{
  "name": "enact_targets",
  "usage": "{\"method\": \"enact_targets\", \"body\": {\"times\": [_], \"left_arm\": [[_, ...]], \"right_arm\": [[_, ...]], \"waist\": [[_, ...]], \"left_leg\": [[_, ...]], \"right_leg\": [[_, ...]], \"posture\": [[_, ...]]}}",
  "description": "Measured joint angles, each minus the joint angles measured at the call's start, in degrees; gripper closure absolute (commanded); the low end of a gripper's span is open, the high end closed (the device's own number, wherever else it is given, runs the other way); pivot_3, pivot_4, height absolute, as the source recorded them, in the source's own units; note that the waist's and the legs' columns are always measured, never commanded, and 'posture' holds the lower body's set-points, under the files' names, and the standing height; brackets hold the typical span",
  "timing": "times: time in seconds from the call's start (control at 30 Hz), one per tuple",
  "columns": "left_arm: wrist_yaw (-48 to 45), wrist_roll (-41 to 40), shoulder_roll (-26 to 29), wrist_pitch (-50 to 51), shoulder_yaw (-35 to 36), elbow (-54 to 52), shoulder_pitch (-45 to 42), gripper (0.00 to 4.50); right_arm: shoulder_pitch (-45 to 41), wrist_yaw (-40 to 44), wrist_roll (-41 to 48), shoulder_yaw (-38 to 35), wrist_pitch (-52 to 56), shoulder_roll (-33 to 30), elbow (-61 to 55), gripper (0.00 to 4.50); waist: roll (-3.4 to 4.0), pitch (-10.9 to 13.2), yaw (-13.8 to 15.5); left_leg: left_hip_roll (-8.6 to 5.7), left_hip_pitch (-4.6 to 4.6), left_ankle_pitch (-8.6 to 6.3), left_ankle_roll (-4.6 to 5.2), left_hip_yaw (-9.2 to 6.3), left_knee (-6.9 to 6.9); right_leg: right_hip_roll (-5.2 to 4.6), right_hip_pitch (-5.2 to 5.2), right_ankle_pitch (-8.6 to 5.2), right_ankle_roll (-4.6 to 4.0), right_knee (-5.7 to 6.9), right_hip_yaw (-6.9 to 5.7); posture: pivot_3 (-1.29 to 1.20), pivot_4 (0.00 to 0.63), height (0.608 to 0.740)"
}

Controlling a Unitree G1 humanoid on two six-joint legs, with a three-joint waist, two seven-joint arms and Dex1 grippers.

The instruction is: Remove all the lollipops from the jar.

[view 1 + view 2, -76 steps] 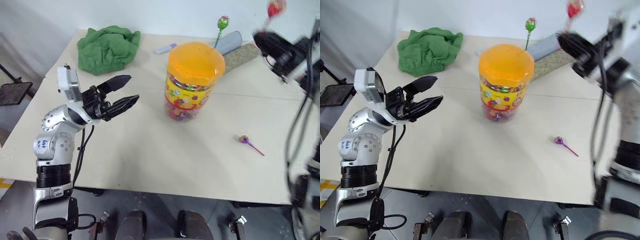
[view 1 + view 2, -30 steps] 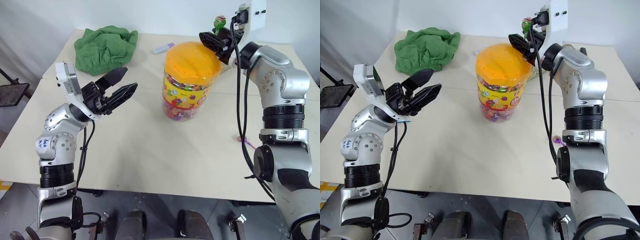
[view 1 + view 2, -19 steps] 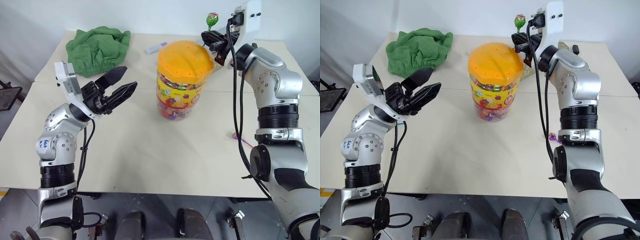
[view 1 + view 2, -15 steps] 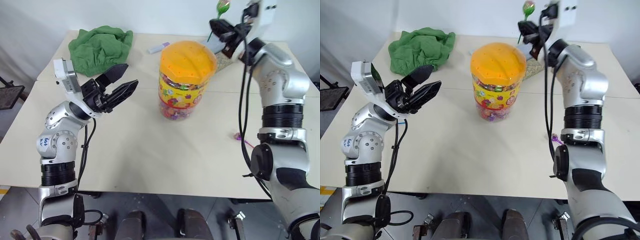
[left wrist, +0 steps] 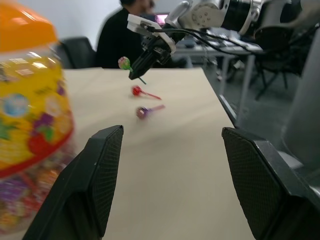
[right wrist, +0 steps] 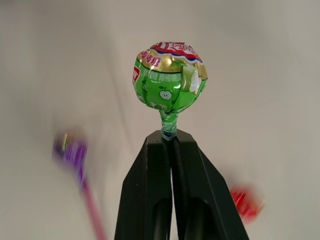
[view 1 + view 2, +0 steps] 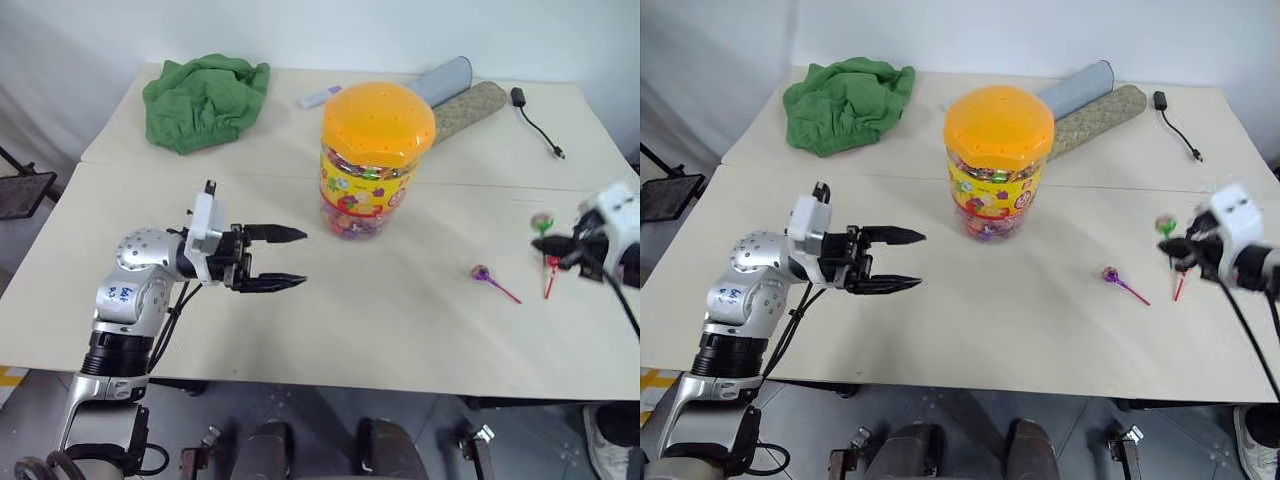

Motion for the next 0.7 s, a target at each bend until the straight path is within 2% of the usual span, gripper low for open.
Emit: {"method": "enact_targets", "body": {"times": [0.13,0.17,0.23,0.3,0.4,0.6,0.7], "left_arm": [[-0.55,1.32,0.64,-0.73,-0.04,1.15,0.10,1.13],[-0.54,1.92,0.78,-0.76,-0.02,1.80,0.59,1.13],[-0.71,2.15,1.02,-0.64,-0.08,1.72,1.32,1.13],[-0.88,2.15,2.59,-0.04,0.08,1.29,2.35,1.13],[0.21,2.15,3.91,0.92,0.88,1.26,3.95,1.13],[4.82,2.83,8.08,2.54,4.98,1.76,5.13,1.13],[8.15,3.57,9.75,1.22,9.59,1.99,9.36,1.13]], "right_arm": [[6.14,-2.79,-1.50,-1.71,-1.06,0.98,-3.75,4.43],[7.66,-4.07,-2.56,-1.75,-2.75,2.08,-3.82,4.23],[7.87,-5.32,-2.79,-2.33,-3.16,2.78,-3.77,3.80],[9.25,-4.98,-2.22,-3.83,-3.17,3.06,-3.87,3.17],[10.59,-3.80,-1.86,-5.98,-3.71,2.99,-3.71,2.10],[9.96,4.13,2.48,-12.81,-7.66,-0.05,-5.39,0.05],[11.04,13.72,13.76,-19.14,-11.84,5.78,-13.07,0.01]], "waist": [[0.02,-0.01,0.47],[0.02,-0.01,0.64],[0.02,-0.01,0.69],[0.03,-0.01,0.73],[0.02,-0.01,0.73],[0.03,-0.01,0.50],[0.03,-0.01,0.33]], "left_leg": [[0.01,0.02,-0.01,0.01,-0.02,0.08],[-0.01,0.00,-0.02,0.03,-0.03,0.10],[-0.01,-0.02,-0.02,0.03,-0.11,0.10],[-0.02,-0.02,-0.02,0.03,-0.11,0.08],[-0.01,-0.03,-0.02,0.03,-0.11,0.07],[0.01,0.02,-0.02,0.03,-0.10,0.03],[0.09,0.13,-0.02,0.01,-0.13,-0.12]], "right_leg": [[0.00,0.05,0.00,0.00,0.01,0.01],[-0.02,0.06,0.00,0.01,-0.02,0.01],[-0.03,0.08,0.00,0.01,-0.02,-0.07],[-0.03,0.07,0.00,0.01,-0.02,-0.06],[-0.03,0.06,0.00,0.01,-0.03,-0.07],[-0.02,0.07,0.00,0.01,-0.03,-0.07],[0.04,0.12,0.00,0.01,-0.07,-0.09]], "posture": [[0.00,0.150,0.740],[0.00,0.150,0.740],[0.00,0.150,0.740],[0.00,0.150,0.740],[0.00,0.150,0.740],[0.00,0.150,0.740],[0.00,0.150,0.740]]}}
